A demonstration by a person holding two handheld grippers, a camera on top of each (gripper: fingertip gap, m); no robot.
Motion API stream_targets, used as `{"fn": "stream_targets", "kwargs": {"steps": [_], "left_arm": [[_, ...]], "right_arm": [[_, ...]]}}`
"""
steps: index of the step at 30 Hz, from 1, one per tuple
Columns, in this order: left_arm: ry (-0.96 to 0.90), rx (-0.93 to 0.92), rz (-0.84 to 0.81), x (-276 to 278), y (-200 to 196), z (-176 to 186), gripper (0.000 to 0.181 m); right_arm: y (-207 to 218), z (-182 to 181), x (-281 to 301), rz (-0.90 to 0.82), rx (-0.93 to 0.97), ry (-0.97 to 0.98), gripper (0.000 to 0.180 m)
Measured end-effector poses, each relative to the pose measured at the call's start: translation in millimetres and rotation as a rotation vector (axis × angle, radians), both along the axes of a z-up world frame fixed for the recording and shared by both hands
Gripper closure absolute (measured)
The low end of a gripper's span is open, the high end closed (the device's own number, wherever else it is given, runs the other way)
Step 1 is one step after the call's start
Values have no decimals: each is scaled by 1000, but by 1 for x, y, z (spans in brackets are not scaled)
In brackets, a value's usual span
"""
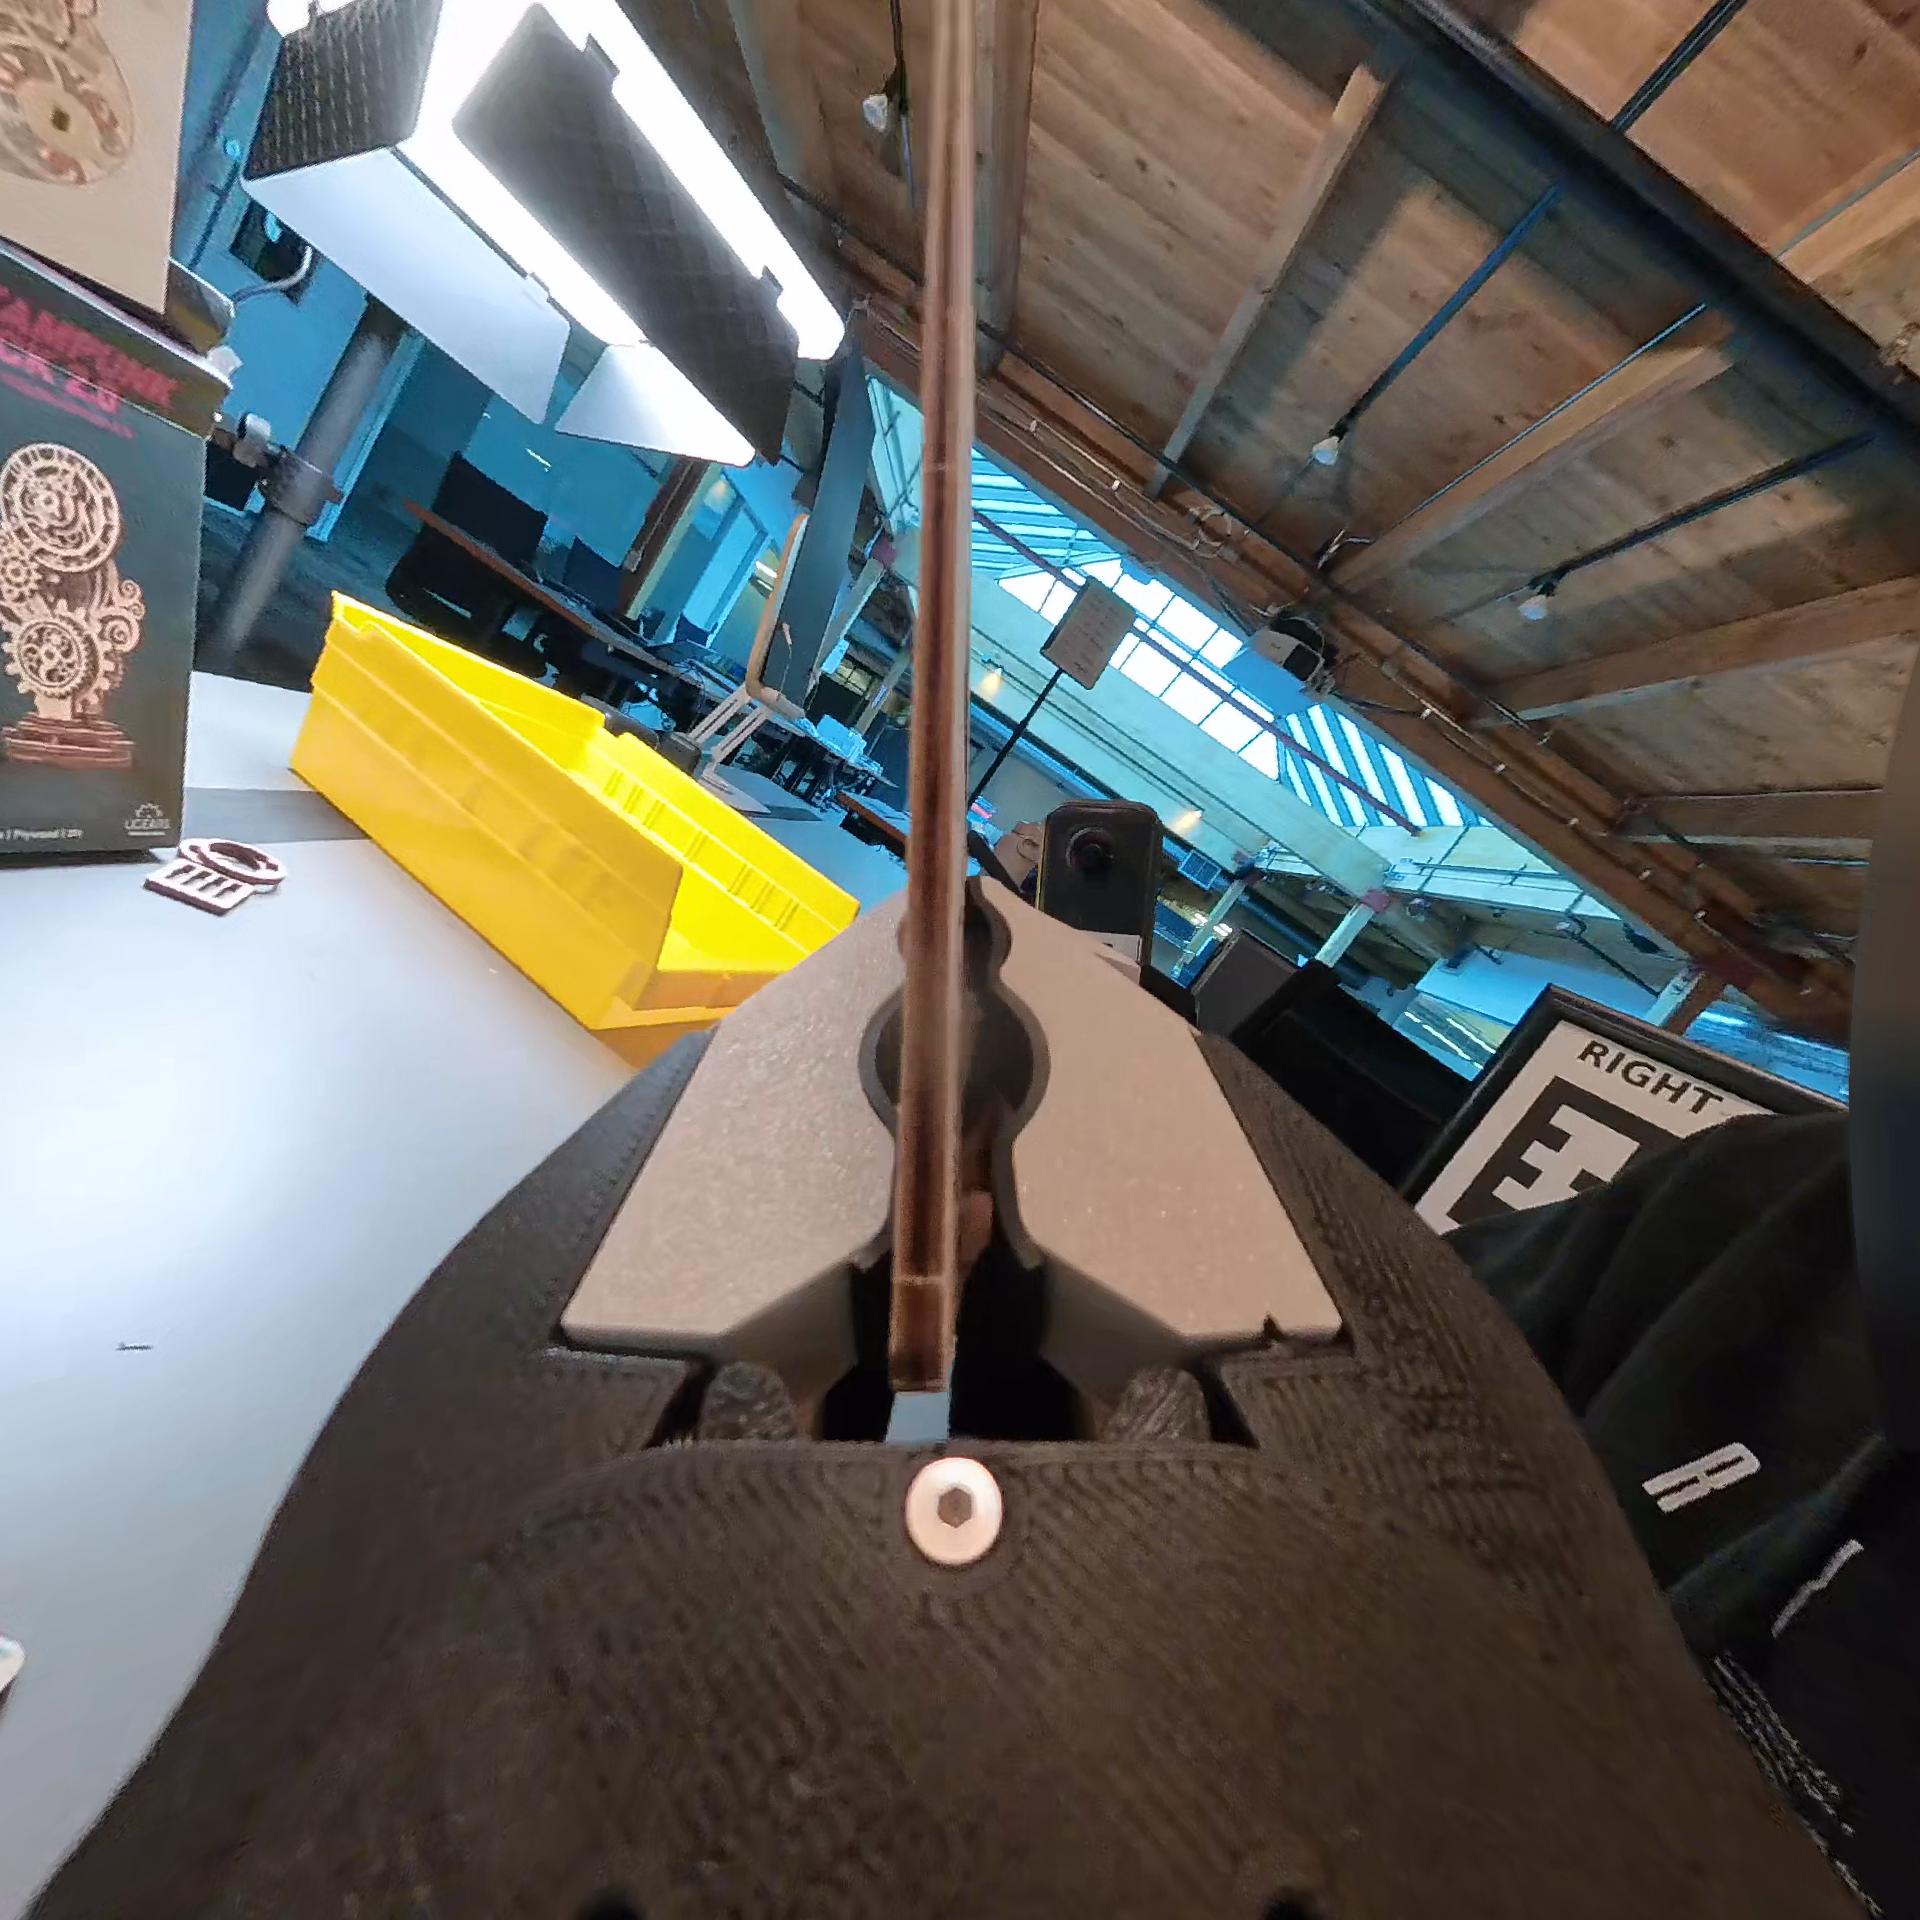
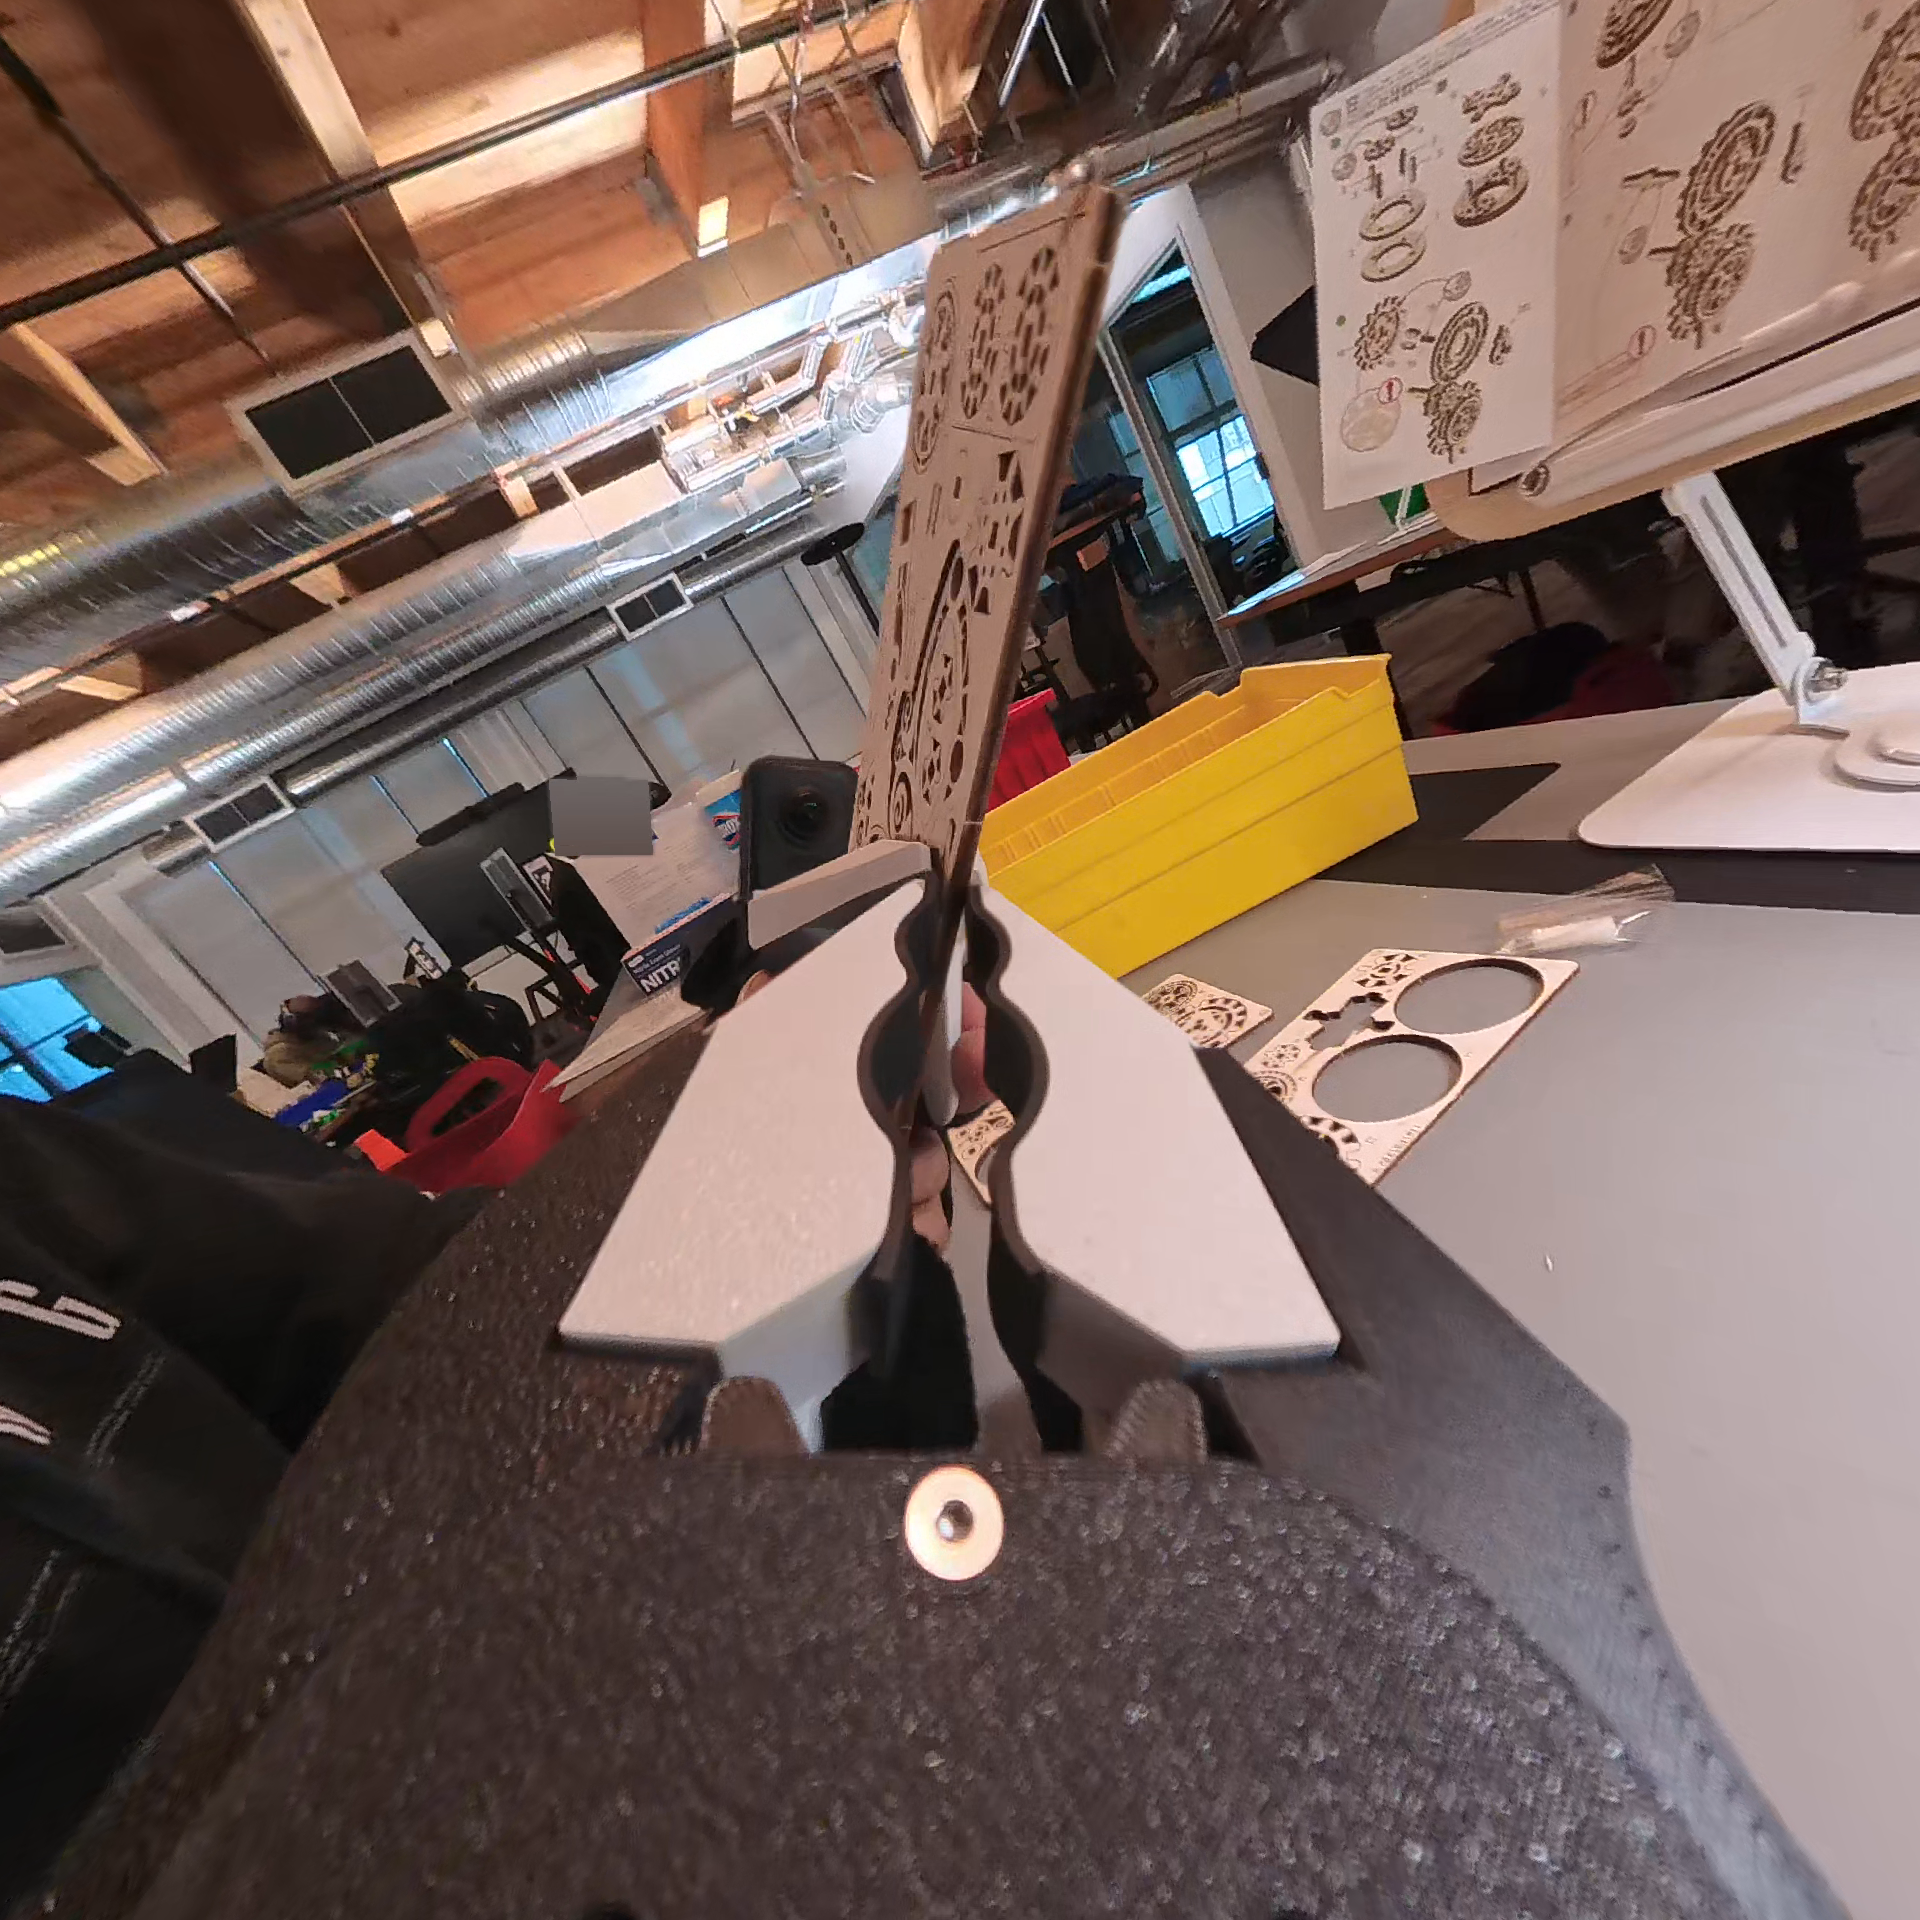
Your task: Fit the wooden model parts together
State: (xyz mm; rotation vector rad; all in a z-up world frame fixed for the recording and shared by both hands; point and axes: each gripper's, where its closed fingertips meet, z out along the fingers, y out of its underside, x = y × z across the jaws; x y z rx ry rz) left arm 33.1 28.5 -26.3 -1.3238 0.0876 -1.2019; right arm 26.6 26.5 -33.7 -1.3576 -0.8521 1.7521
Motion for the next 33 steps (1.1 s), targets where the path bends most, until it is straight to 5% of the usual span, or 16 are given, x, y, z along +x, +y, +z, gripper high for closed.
{"fn": "stream_targets", "kwargs": {"steps": [33], "left_arm": [[138, 16, -29, 1, -4, -2, 179]], "right_arm": [[-1, -2, 4, 3, 61, -52, 178]]}}
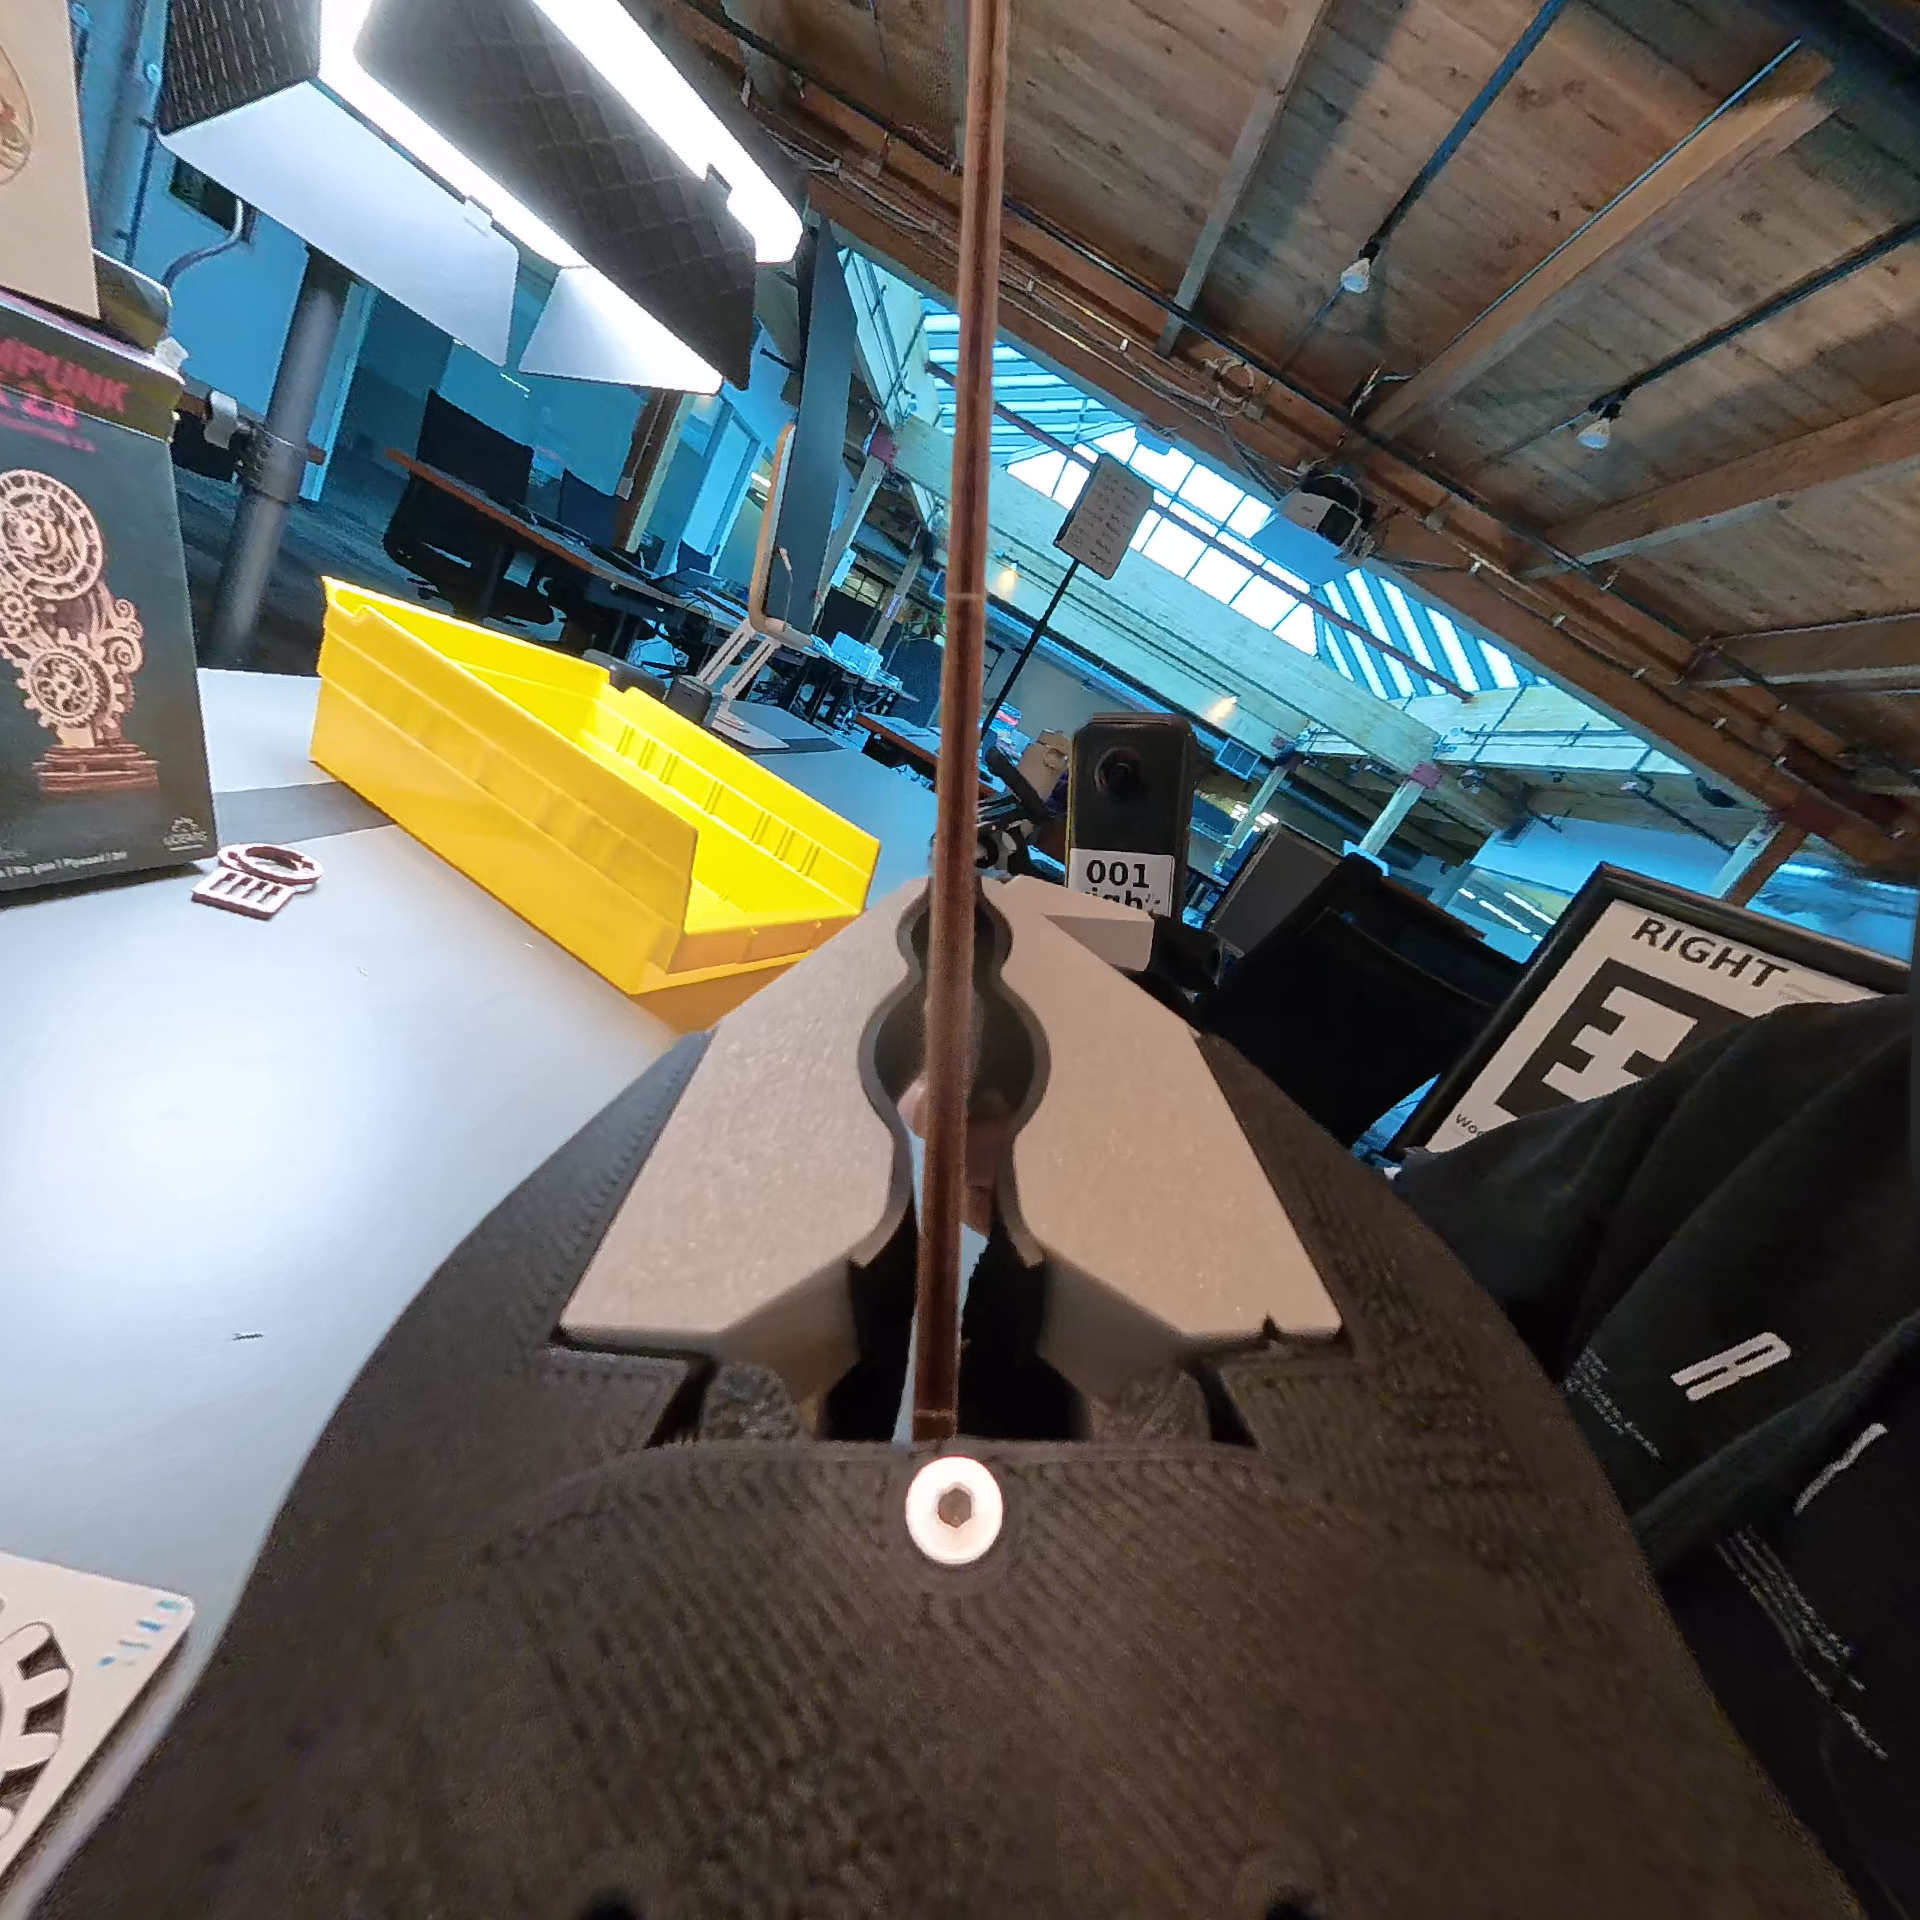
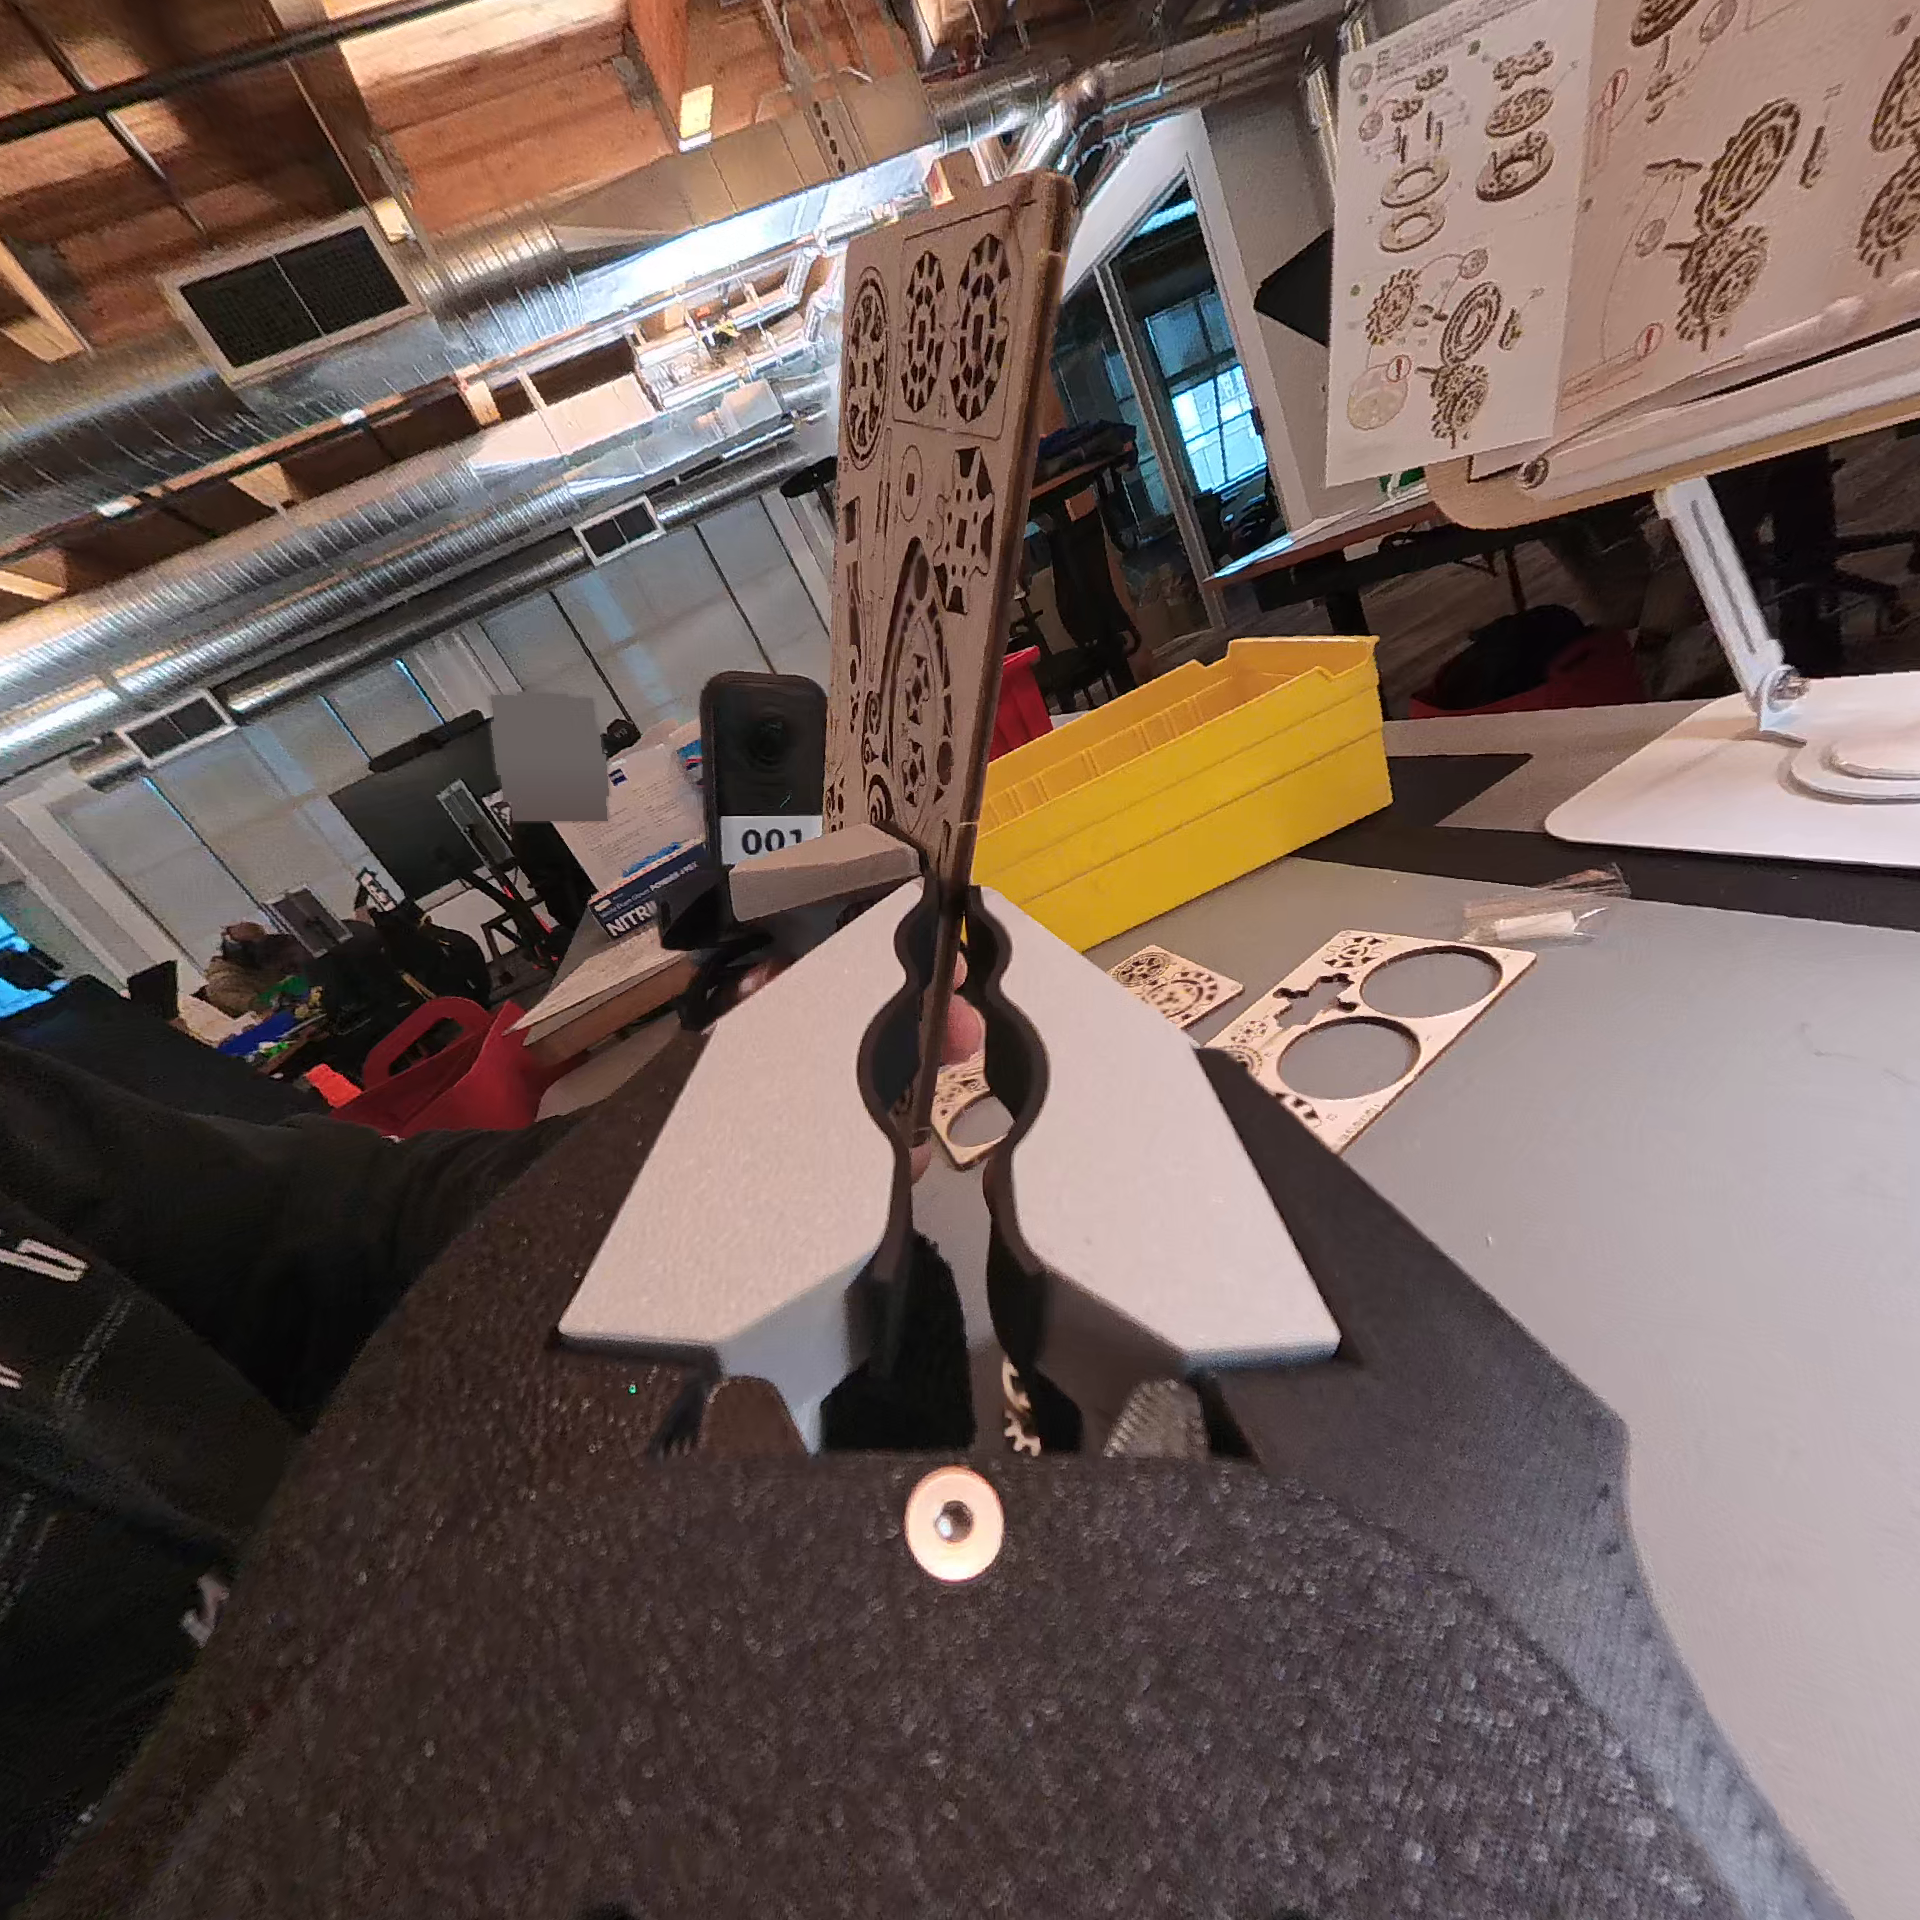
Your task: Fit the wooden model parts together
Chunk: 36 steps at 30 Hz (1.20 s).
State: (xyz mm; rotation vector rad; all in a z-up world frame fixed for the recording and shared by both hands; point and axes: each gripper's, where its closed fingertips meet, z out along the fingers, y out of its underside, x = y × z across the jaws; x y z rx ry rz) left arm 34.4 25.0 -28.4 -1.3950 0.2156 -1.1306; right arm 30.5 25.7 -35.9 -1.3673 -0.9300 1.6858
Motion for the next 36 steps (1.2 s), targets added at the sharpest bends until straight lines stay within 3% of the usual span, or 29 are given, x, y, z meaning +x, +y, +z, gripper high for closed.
{"fn": "stream_targets", "kwargs": {"steps": [11, 26, 36], "left_arm": [[-66, -45, -40, 2, -2, 3, 179], [-15, -19, -9, 7, -2, 2, 180], [118, 69, 93, 7, -2, 3, 179]], "right_arm": [[-3, 4, 3, -144, 393, -14, 177], [-3, 1, 7, 111, 96, -40, 178], [-2, 2, 8, 137, 33, -37, 178]]}}
